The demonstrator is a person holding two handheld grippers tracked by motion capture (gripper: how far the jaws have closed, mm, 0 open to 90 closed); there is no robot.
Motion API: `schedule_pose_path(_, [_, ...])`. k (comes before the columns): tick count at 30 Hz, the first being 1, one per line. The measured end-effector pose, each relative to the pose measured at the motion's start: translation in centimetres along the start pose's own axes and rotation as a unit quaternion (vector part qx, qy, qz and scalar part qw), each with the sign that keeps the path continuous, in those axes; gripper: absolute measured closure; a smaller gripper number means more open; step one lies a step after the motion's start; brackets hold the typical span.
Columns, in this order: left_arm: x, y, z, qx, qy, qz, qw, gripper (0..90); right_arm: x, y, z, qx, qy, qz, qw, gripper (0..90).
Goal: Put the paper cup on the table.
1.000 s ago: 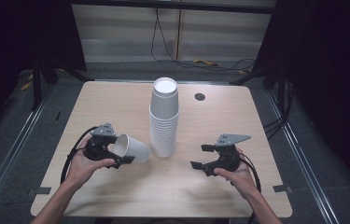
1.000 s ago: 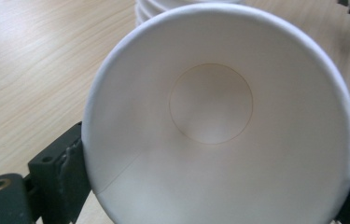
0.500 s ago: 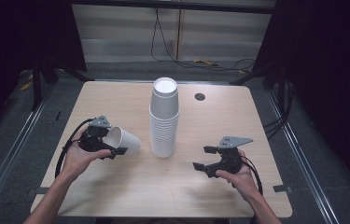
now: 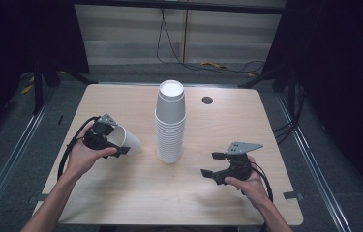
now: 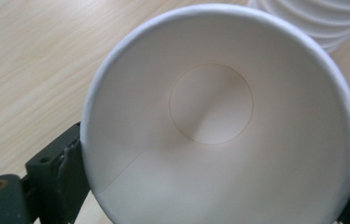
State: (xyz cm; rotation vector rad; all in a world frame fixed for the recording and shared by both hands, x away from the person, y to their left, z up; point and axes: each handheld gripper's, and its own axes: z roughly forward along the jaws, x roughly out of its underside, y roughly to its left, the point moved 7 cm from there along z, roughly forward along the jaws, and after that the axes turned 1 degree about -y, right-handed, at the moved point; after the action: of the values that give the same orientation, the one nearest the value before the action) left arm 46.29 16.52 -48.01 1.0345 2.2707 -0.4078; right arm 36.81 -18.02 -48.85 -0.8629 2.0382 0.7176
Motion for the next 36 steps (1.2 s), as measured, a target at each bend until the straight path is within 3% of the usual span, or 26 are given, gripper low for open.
schedule_pose_path(2, [-0.1, 0.1, -0.2, 0.005, 0.005, -0.004, 1.0, 6.8, 0.0, 0.0, 0.0, 0.0, 0.001, -0.001, 1.0, 15.9])
schedule_pose_path(3, [-0.2, 0.3, -0.3, -0.008, 0.014, 0.002, 0.9999, 6.7, 0.1, 0.0, 0.0, 0.001, 0.002, 0.001, 1.0, 15.9])
schedule_pose_path(8, [0.2, 1.0, 0.3, -0.024, 0.053, 0.011, 0.9983, 6.6, 0.2, 0.0, 0.0, 0.003, 0.007, 0.005, 1.0, 15.4])
schedule_pose_path(10, [0.2, 0.9, 0.4, -0.02, 0.055, 0.007, 0.9982, 6.6, 0.2, 0.1, 0.1, 0.002, 0.008, 0.005, 1.0, 15.4])
schedule_pose_path(12, [0.2, 0.8, 0.5, -0.02, 0.065, 0.016, 0.9975, 6.4, 0.2, 0.4, 0.2, 0.0, 0.011, 0.003, 0.9999, 15.4])
schedule_pose_path(14, [0.1, 1.0, 0.5, -0.032, 0.077, 0.02, 0.9963, 6.3, 0.2, 0.3, 0.3, 0.004, 0.015, 0.011, 0.9998, 14.9])
schedule_pose_path(16, [-0.1, 1.3, 0.4, -0.03, 0.081, 0.019, 0.9961, 6.3, 0.3, 0.1, 0.4, 0.004, 0.017, 0.02, 0.9996, 14.9])
schedule_pose_path(21, [-0.2, 1.7, 0.8, -0.042, 0.105, 0.027, 0.9932, 6.1, 0.4, -0.2, 0.4, 0.007, 0.021, 0.024, 0.9995, 14.9])
schedule_pose_path(24, [0.0, 1.7, 1.7, -0.045, 0.133, 0.027, 0.9897, 5.6, 0.4, 0.0, 0.5, 0.005, 0.026, 0.021, 0.9994, 14.9])
schedule_pose_path(33, [0.2, 2.0, 2.3, -0.054, 0.115, 0.018, 0.9918, 3.8, 0.3, 0.2, 0.8, 0.001, 0.03, 0.015, 0.9994, 17.7])
schedule_pose_path(36, [0.6, 2.3, 2.8, -0.046, 0.108, 0.008, 0.9931, 3.8, 0.3, 0.3, 0.8, -0.001, 0.031, 0.014, 0.9994, 18.0])
